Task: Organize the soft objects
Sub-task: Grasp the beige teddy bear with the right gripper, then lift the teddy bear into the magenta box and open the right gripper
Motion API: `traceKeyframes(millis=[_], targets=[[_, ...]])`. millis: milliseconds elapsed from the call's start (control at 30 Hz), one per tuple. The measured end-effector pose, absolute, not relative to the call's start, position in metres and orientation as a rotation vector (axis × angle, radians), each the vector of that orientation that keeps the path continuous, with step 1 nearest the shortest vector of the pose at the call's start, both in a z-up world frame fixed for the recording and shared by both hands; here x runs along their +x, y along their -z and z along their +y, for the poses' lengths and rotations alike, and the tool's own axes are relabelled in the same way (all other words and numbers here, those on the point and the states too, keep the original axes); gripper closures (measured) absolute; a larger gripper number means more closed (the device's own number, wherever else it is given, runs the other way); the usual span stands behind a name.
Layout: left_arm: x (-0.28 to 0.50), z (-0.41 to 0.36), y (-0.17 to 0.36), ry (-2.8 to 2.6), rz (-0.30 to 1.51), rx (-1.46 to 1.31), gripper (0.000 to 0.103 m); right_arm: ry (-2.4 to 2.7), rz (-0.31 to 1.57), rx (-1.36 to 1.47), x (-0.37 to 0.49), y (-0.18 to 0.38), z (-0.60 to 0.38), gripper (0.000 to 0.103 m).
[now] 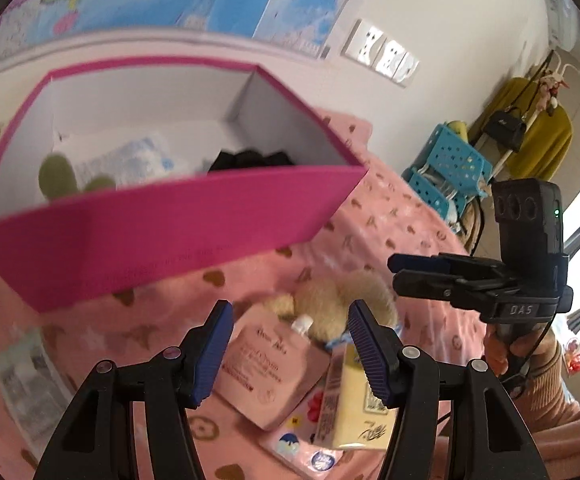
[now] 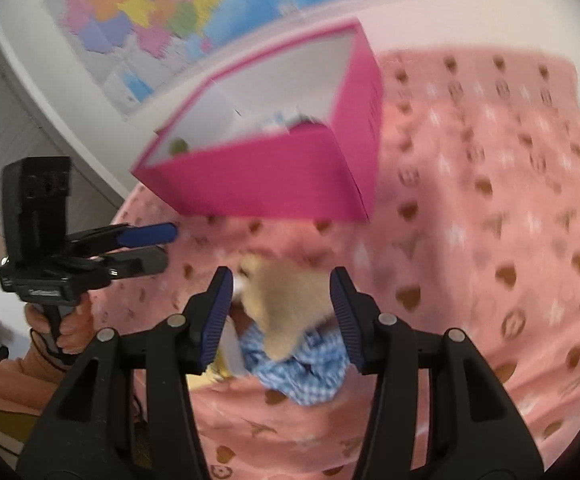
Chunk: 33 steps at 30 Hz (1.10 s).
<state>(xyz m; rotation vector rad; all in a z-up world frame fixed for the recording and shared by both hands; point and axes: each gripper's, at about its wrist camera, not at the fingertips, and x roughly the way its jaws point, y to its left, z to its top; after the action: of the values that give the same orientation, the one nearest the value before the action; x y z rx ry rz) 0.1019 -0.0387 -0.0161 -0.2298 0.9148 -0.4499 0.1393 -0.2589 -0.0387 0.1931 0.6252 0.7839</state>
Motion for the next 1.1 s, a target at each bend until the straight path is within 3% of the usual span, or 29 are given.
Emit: traceKeyframes(millis=[67, 300, 367, 733, 1100], targets=[[0.102, -0.04, 0.023, 0.455, 0.932, -0.241, 0.042, -0.793, 0.659, 0.219, 0.145, 0.049, -0.256, 0.045], [0.099, -0.042, 0.032, 0.448, 0.95, -0.246, 0.042, -0.783, 0.669, 0.26, 0.159, 0.057, -0.251, 0.045], [0.099, -0.041, 0.034, 0.447, 0.957, -0.253, 0.042, -0.779, 0.674, 0.262, 0.162, 0.059, -0.251, 0.062], [0.099, -0.037, 0.037, 0.461, 0.971, -0.278, 0.042, -0.769, 0.545, 0.27, 0.141, 0.035, -0.272, 0.073], [0.102, -0.043, 0.024, 0.584, 0.947, -0.327, 0.042, -0.816, 0.397, 0.276, 0.117, -0.011, -0.281, 0.073]])
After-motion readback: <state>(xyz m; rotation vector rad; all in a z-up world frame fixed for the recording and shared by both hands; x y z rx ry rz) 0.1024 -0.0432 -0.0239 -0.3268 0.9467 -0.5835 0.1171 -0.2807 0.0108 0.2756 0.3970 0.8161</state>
